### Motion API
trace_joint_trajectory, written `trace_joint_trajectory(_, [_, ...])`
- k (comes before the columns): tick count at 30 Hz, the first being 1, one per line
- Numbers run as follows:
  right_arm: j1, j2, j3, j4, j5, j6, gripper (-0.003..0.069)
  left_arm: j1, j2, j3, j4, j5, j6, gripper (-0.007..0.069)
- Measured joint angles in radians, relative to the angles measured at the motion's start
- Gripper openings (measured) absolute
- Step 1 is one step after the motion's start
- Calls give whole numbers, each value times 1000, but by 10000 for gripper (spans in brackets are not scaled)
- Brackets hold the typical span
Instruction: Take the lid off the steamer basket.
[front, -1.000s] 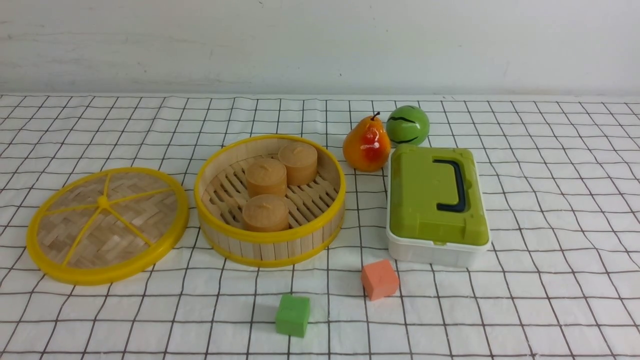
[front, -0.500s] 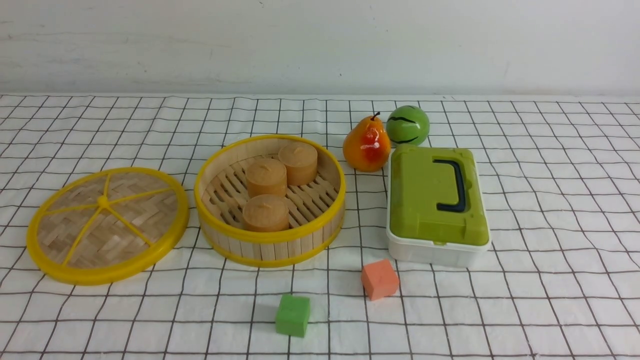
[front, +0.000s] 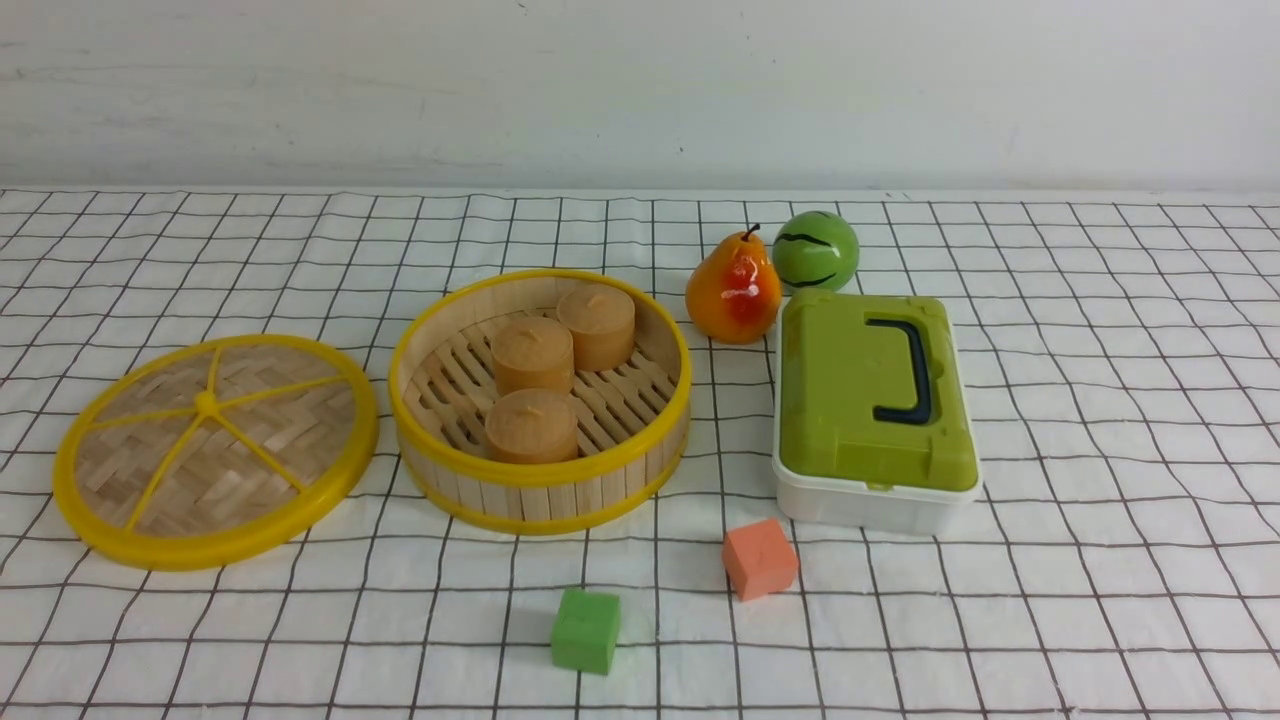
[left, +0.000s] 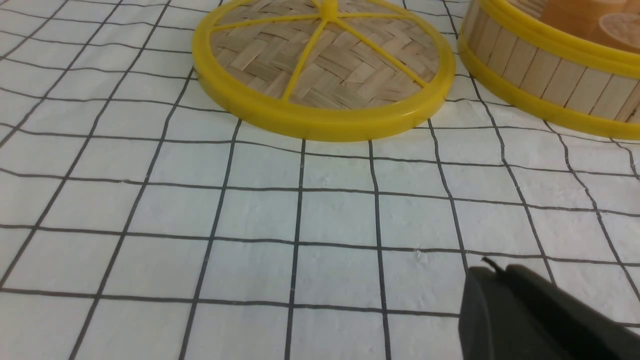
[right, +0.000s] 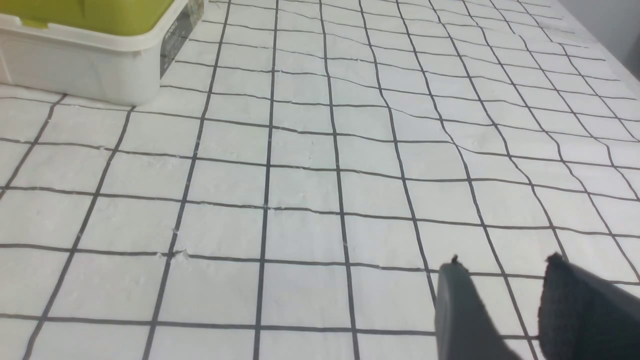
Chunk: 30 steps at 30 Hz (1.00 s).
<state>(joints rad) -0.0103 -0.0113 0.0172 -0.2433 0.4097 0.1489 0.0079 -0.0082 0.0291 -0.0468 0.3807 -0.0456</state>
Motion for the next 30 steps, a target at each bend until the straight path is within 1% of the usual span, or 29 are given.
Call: trace_joint_trajectory(30, [0, 0, 0, 0, 0, 0, 240, 0, 0, 0, 0, 0, 0, 31])
